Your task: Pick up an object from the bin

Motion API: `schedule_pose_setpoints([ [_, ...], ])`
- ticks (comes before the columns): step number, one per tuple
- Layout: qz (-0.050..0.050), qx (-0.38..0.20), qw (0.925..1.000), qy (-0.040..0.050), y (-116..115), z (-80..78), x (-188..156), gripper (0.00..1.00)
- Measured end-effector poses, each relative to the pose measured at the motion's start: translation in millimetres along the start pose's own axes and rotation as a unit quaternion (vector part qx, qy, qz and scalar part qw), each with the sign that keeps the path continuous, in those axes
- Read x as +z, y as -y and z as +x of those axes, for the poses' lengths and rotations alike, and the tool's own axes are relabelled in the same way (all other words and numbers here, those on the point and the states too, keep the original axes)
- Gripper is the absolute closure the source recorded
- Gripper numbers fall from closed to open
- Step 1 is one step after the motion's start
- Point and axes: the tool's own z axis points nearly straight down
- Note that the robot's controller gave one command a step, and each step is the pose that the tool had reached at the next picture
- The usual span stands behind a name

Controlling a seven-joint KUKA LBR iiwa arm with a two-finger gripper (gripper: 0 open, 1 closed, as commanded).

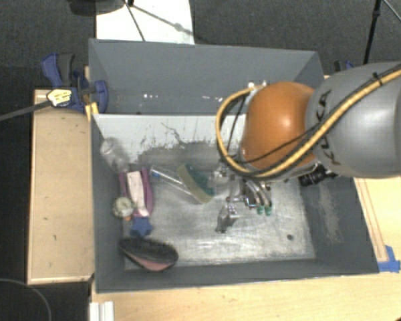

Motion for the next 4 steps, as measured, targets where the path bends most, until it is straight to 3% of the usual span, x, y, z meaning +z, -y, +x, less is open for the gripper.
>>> schedule_pose_setpoints([
  [1, 0.000, -0.009, 0.9999, 0.0045, 19.5, -60.7, 91.2, 0.00],
  [2, 0.001, -0.009, 0.9999, 0.0069, 19.2, -61.2, 85.8, 1.00],
  [3, 0.000, -0.134, 0.9910, 0.0036, -15.8, 20.4, -79.1, 1.00],
  [4, 0.000, -0.132, 0.9912, 0.0003, -14.9, 20.8, -75.5, 0.00],
])
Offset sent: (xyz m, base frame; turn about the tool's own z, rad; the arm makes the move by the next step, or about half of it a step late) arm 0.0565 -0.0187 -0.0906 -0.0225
